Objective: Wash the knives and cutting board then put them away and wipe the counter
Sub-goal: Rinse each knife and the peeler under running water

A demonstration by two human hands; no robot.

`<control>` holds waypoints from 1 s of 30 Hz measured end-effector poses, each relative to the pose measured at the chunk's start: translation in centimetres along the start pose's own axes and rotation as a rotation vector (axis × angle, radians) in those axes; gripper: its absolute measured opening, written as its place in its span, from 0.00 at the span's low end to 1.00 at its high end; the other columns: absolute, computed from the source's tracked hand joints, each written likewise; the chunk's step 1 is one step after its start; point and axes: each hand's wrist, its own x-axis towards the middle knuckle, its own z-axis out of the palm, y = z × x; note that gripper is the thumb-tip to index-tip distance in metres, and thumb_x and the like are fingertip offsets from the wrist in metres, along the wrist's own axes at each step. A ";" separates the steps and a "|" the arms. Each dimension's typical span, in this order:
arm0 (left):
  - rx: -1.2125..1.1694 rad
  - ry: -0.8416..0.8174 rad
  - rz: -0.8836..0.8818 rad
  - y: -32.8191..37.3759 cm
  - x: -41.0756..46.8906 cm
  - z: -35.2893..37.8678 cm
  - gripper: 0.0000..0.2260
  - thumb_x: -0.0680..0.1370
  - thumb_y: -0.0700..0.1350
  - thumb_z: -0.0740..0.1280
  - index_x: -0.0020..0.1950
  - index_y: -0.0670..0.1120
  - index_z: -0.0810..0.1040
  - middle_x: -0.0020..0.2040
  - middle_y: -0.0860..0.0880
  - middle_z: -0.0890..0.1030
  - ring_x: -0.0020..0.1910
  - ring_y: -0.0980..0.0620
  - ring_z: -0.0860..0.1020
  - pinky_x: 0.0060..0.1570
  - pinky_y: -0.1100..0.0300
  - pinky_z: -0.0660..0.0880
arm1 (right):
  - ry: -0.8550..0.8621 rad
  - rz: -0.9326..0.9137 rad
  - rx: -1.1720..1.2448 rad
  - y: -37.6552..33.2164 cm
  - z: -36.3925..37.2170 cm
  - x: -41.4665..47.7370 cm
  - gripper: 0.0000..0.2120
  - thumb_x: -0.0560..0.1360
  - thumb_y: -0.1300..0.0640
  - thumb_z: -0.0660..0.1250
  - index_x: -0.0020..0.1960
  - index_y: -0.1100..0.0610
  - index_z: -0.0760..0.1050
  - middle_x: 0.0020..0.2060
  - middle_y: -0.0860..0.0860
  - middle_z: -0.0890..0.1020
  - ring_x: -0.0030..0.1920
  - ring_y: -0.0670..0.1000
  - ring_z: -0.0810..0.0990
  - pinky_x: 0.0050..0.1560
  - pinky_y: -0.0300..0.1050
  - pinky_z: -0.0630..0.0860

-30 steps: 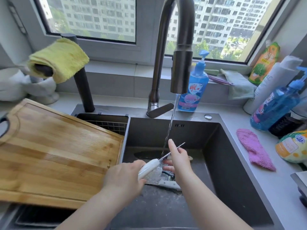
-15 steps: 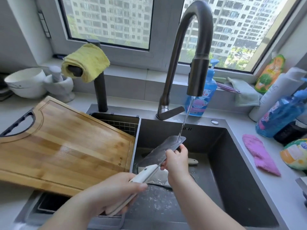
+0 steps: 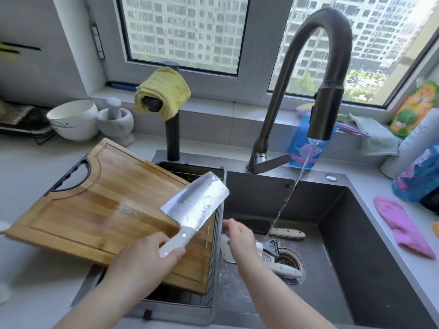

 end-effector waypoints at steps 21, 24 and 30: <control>0.300 -0.087 -0.040 -1.7 7.5 7.0 0.17 0.79 0.56 0.55 0.59 0.46 0.70 0.52 0.48 0.77 0.43 0.51 0.69 0.40 0.60 0.67 | -0.143 0.017 0.145 1.7 0.0 -1.1 0.17 0.82 0.51 0.48 0.47 0.53 0.74 0.40 0.40 0.74 0.51 0.49 0.76 0.53 0.40 0.72; 0.336 -0.196 -0.035 -1.5 7.5 8.0 0.18 0.79 0.56 0.53 0.58 0.45 0.71 0.51 0.48 0.77 0.46 0.49 0.74 0.41 0.60 0.69 | -0.171 0.040 0.119 2.1 -0.3 -1.1 0.16 0.81 0.49 0.49 0.45 0.49 0.74 0.41 0.46 0.77 0.51 0.49 0.76 0.52 0.39 0.72; 0.232 -0.169 -0.110 -1.2 5.9 9.8 0.19 0.78 0.58 0.55 0.56 0.44 0.73 0.53 0.47 0.79 0.51 0.47 0.77 0.40 0.60 0.67 | -0.239 0.055 0.087 2.7 -1.7 -0.9 0.15 0.82 0.52 0.49 0.48 0.52 0.74 0.39 0.44 0.77 0.43 0.44 0.77 0.53 0.40 0.74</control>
